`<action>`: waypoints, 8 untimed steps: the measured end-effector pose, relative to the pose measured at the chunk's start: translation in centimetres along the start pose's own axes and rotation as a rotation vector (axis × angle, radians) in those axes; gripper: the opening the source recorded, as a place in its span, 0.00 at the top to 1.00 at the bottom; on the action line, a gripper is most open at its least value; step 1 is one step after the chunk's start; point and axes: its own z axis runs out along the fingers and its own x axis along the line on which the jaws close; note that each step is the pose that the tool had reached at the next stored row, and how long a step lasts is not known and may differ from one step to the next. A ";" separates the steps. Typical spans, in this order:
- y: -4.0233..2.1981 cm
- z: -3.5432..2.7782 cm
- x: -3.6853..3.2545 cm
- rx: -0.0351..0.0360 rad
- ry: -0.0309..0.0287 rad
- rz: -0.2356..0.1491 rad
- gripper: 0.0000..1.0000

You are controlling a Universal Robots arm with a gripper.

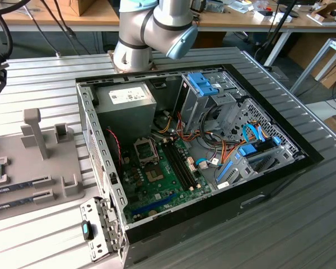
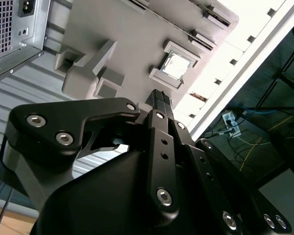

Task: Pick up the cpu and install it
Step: 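Reach for the cpu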

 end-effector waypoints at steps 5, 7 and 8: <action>-0.03 0.44 0.13 0.0003 0.0000 0.000 0.89; -0.04 0.79 0.15 0.0010 -0.0001 0.000 0.89; -0.04 0.86 0.15 0.0011 0.0000 0.000 0.89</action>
